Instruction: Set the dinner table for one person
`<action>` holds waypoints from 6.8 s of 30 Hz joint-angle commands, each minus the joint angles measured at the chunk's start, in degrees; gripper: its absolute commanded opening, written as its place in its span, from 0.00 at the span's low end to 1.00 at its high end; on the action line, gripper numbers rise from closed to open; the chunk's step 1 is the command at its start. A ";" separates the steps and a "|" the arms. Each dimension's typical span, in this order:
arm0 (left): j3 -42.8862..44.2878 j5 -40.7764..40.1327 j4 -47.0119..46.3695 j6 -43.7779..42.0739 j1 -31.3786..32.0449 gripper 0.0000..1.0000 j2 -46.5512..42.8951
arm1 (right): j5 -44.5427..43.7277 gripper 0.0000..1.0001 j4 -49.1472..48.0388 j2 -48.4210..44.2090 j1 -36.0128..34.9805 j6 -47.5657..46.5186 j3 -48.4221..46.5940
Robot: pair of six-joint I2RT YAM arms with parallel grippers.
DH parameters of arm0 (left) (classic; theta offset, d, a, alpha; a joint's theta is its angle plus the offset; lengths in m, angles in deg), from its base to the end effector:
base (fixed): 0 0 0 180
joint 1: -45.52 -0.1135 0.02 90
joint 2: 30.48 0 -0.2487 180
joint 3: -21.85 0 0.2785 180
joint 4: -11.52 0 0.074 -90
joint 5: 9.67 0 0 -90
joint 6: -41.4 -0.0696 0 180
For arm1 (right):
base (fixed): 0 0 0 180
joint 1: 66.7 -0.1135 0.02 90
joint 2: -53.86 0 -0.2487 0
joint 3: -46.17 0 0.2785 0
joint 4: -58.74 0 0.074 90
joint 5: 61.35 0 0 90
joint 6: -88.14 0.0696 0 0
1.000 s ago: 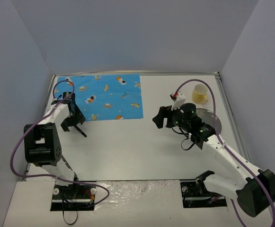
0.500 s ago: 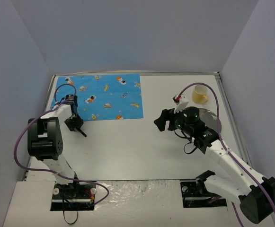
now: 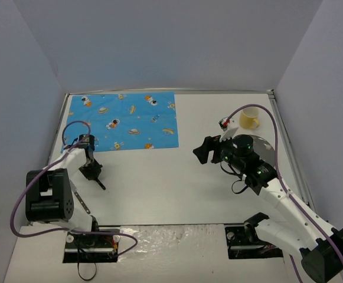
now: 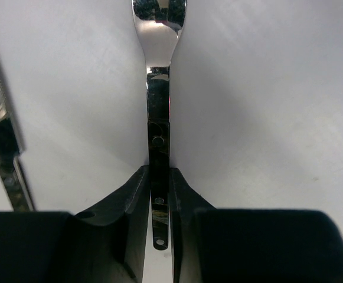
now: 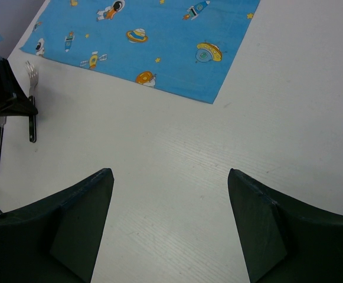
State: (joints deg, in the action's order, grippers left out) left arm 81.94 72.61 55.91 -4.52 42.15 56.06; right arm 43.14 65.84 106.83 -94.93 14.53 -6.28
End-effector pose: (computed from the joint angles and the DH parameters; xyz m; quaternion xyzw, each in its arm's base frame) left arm 0.3002 0.0270 0.1026 -0.4061 0.8962 0.0045 0.1788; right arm 0.2463 0.1520 0.2908 -0.1596 0.7340 0.3358 0.5684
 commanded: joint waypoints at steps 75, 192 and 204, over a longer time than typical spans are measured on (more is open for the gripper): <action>29.64 2.20 -13.65 -10.43 31.16 0.61 29.53 | -17.14 1.00 1.27 1.81 1.69 9.89 2.68; 16.40 15.56 0.73 -19.38 22.17 0.96 -15.07 | 1.07 0.01 -12.82 33.68 29.55 16.56 9.24; 14.89 16.57 -0.42 -18.04 22.09 0.96 -15.17 | 10.54 0.47 -25.03 37.21 31.85 20.51 14.28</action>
State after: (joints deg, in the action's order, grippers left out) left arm 96.08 88.91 57.80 -23.83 64.51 42.42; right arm 49.03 42.76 140.06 -64.25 34.29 5.15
